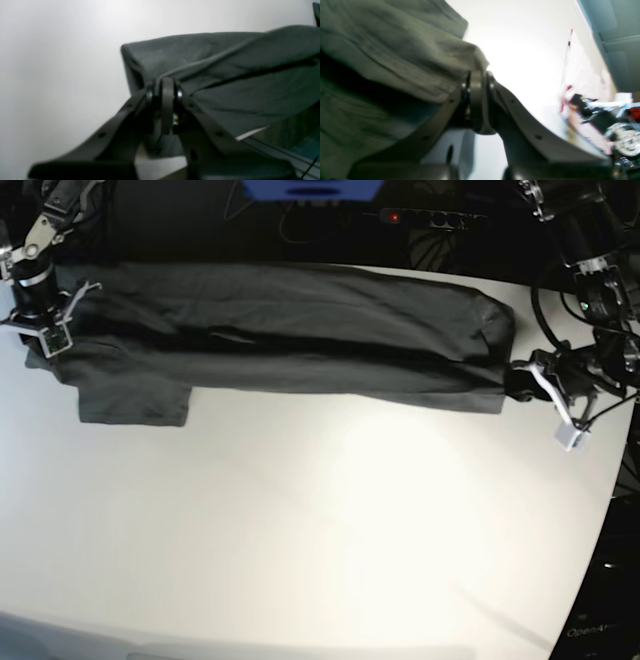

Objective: Fold the T-shirt properly
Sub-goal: 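Lift the strip ends with both grippers and drag it away from the robot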

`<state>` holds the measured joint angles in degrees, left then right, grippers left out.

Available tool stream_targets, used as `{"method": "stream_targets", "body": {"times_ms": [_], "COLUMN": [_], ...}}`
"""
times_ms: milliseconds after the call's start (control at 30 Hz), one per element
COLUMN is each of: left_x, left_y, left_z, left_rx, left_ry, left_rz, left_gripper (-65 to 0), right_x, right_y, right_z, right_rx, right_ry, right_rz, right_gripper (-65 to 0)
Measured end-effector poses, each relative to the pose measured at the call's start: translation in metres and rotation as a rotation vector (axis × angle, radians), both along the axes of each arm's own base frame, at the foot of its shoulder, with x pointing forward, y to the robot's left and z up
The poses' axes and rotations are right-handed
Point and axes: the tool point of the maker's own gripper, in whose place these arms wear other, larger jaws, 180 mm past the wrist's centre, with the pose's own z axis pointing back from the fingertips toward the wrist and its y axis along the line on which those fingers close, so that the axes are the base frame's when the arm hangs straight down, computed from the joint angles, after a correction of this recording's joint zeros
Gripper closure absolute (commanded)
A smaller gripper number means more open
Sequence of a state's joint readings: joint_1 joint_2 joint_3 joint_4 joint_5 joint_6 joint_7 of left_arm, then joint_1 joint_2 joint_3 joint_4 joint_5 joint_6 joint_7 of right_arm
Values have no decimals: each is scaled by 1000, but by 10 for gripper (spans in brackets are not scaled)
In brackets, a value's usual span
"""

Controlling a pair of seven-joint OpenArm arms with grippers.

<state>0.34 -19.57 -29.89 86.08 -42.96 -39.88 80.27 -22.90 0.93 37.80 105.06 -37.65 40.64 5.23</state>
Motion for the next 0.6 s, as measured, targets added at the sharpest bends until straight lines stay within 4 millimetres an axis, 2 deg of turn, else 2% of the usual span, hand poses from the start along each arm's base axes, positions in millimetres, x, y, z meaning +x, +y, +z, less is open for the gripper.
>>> {"method": "stream_targets", "body": {"times_ms": [100, 233, 333, 600], "left_x": [-11, -19, -26, -32], "left_y": [13, 21, 23, 22], "left_z": [-10, -14, -17, -9], "left_rx": [-23, -42, -46, -106], "left_ry": [53, 77, 92, 78], "left_rz": [23, 35, 33, 28], "left_gripper": [-40, -40, -40, -40], "right_x": [-3, 1, 6, 4], "right_y": [0, 6, 8, 9], "right_z": [-4, -5, -3, -5], "right_rx": [-9, 11, 16, 22], "right_ry": [20, 10, -11, -6], "right_rz": [3, -3, -4, -11], "right_gripper": [-3, -3, -3, -3]}}
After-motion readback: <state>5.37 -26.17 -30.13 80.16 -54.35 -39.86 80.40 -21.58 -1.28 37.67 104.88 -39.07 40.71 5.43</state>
